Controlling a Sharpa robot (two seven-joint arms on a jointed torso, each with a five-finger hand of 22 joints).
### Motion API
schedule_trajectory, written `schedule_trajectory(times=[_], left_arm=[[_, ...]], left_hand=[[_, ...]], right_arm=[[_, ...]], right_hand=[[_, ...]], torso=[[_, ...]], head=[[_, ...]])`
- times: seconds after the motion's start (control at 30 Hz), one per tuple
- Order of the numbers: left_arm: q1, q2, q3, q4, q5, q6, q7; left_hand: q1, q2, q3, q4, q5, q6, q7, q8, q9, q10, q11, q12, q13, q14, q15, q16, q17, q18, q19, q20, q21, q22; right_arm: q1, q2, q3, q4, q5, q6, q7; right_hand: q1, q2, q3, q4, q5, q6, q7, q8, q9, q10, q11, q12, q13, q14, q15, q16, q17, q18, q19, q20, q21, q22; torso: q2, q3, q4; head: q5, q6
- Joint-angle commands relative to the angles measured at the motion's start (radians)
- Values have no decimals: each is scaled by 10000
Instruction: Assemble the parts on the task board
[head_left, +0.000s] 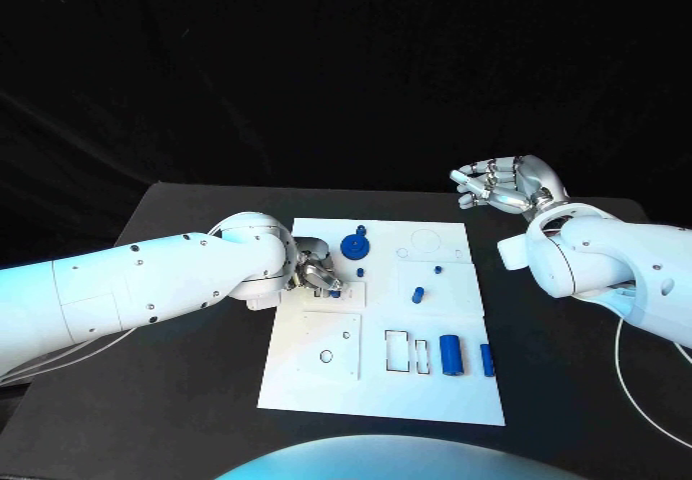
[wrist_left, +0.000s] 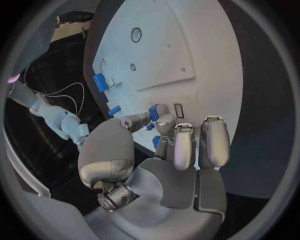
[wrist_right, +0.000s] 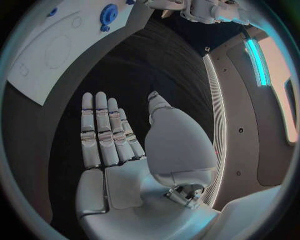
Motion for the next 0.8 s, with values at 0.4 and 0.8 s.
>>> schedule_trajectory(times=[0.4,0.8], left_arm=[[-37,10,16,16,112,15,56],[-20,-325,462,378,508,-291,60]], left_hand=[[-71,-118,-1429,710,-60,70,41,-132,97,-20,24,83,6,710,-76,43,1168,-135,84,-33,8,34],[105,-129,-2031,722,-37,-138,85,-240,134,-248,54,-59,-291,697,-61,25,1135,-90,-60,-34,-92,-182]], right_arm=[[-34,9,2,-13,-41,236,206],[-82,20,2,-120,28,241,379]], right_hand=[[77,92,-690,-10,15,97,226,-74,-52,-145,-2,134,-17,-98,88,-223,-46,112,-27,52,-88,-192],[278,254,-1266,-3,31,96,275,-130,-111,-281,59,200,-22,-405,190,-469,-226,103,-276,149,-256,-452]], torso=[[4,-10,-6],[-35,-8,-21]], head=[[0,31],[-44,104]])
